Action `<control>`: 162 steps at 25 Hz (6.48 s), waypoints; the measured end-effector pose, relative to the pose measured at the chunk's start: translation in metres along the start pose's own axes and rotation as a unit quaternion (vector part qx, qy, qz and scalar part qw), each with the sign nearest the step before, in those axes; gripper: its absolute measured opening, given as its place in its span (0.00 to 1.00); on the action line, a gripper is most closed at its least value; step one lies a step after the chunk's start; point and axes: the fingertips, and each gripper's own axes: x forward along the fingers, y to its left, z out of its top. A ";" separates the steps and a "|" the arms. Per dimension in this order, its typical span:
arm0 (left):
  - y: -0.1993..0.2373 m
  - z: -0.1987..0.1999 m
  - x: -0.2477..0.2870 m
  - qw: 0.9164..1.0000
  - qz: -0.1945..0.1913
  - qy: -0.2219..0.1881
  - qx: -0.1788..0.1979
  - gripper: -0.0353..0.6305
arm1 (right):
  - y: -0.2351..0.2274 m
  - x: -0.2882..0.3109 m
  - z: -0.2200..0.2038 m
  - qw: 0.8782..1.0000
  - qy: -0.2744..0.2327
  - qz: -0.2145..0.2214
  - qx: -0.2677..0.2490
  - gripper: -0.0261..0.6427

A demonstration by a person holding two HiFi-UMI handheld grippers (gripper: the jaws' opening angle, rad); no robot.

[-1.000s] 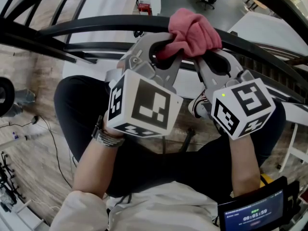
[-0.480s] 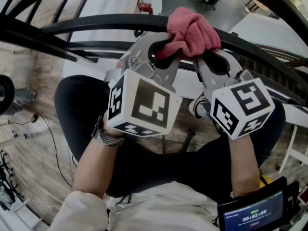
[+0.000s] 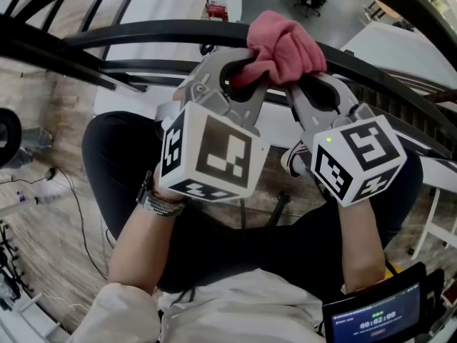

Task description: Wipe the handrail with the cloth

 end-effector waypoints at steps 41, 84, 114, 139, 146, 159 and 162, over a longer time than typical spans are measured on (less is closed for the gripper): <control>0.020 -0.009 -0.013 0.999 0.033 0.006 -0.005 0.10 | 0.018 0.010 0.012 1.000 -0.009 0.019 -0.016 0.04; 0.043 0.017 -0.005 0.996 0.080 -0.030 -0.039 0.10 | 0.007 0.008 0.028 0.999 -0.041 -0.018 -0.012 0.04; 0.021 0.027 0.009 0.997 0.069 0.006 -0.019 0.10 | -0.027 -0.024 0.016 0.998 -0.050 -0.039 0.007 0.04; 0.015 0.032 0.008 0.996 0.081 0.000 -0.042 0.10 | -0.023 -0.030 0.008 0.998 -0.046 -0.040 0.002 0.04; 0.001 0.054 0.023 0.996 0.083 0.005 -0.026 0.10 | -0.037 -0.039 0.011 0.998 -0.050 -0.023 -0.005 0.04; -0.012 0.070 0.031 0.997 0.069 0.026 -0.036 0.09 | -0.054 -0.065 0.012 0.998 -0.058 -0.016 -0.001 0.04; -0.012 0.070 0.033 0.996 0.074 0.024 -0.036 0.09 | -0.055 -0.069 0.015 0.998 -0.066 -0.019 0.001 0.04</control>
